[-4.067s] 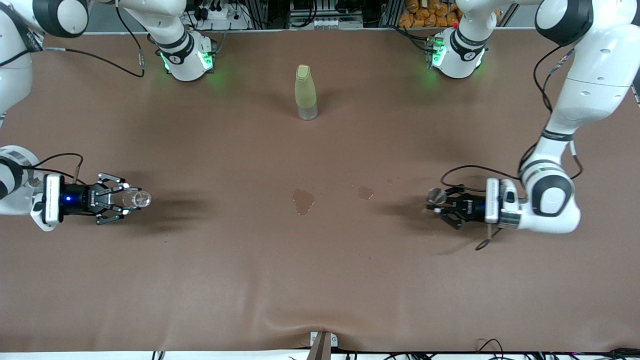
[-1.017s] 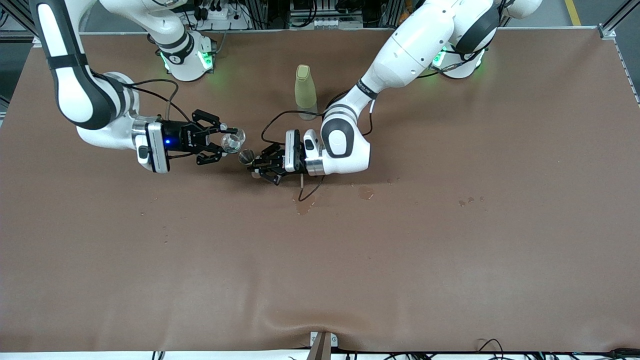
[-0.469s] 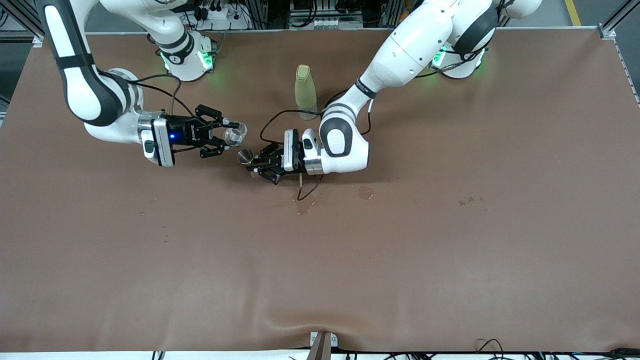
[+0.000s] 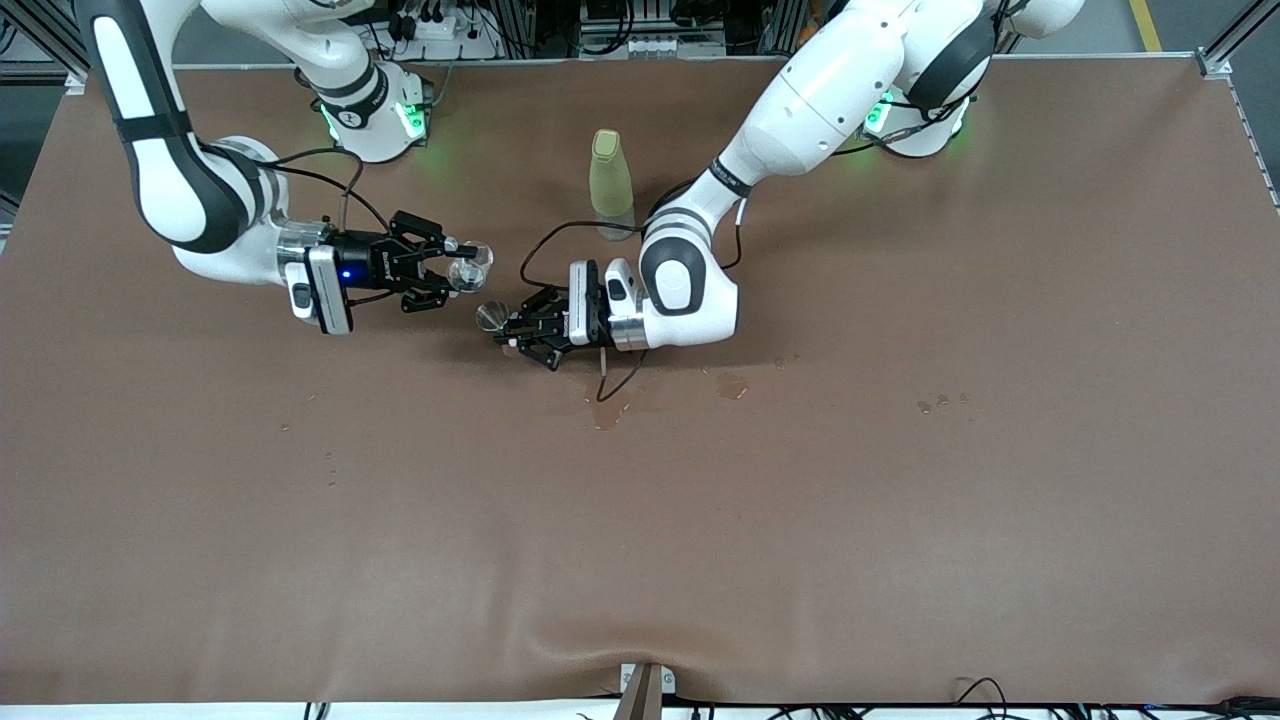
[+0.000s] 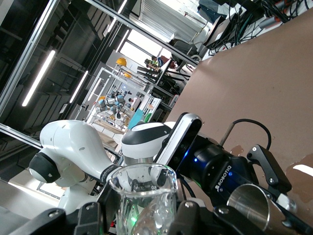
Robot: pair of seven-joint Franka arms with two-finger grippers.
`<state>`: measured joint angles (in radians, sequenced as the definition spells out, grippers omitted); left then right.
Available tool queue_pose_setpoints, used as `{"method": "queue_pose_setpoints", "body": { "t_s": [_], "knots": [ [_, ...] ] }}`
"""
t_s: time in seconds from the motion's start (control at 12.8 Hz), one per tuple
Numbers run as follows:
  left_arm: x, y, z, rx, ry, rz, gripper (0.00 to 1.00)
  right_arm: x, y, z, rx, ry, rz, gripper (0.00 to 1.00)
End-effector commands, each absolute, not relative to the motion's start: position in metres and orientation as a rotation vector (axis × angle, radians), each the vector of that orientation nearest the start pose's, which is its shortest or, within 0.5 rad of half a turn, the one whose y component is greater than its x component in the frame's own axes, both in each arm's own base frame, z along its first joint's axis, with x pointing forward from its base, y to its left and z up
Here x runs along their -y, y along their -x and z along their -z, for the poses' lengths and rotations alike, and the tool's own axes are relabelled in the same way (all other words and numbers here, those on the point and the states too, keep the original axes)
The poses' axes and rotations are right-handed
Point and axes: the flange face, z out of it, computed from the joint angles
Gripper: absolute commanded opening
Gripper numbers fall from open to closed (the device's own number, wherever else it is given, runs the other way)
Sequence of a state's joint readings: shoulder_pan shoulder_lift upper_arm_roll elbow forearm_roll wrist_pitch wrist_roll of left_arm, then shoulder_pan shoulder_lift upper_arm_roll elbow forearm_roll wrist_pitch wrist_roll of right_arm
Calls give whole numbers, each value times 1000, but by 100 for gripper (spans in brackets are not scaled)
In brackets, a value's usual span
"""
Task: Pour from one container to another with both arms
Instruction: 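Tilt the beaker with the right gripper over the jigger's cup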
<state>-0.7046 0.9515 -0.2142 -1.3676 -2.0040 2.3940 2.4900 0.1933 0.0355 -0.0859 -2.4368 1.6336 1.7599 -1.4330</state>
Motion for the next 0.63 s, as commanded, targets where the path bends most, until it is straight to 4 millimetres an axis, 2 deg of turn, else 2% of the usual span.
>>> {"method": "queue_pose_setpoints", "body": {
  "t_s": [0.0, 0.55],
  "knots": [
    [580, -480, -171, 1311, -1355, -1157, 0, -137, -451, -312, 335, 1654, 431, 24],
    [580, -481, -174, 1303, -1357, -1160, 0, -140, -453, -305, 211, 1659, 336, 23]
  ]
}}
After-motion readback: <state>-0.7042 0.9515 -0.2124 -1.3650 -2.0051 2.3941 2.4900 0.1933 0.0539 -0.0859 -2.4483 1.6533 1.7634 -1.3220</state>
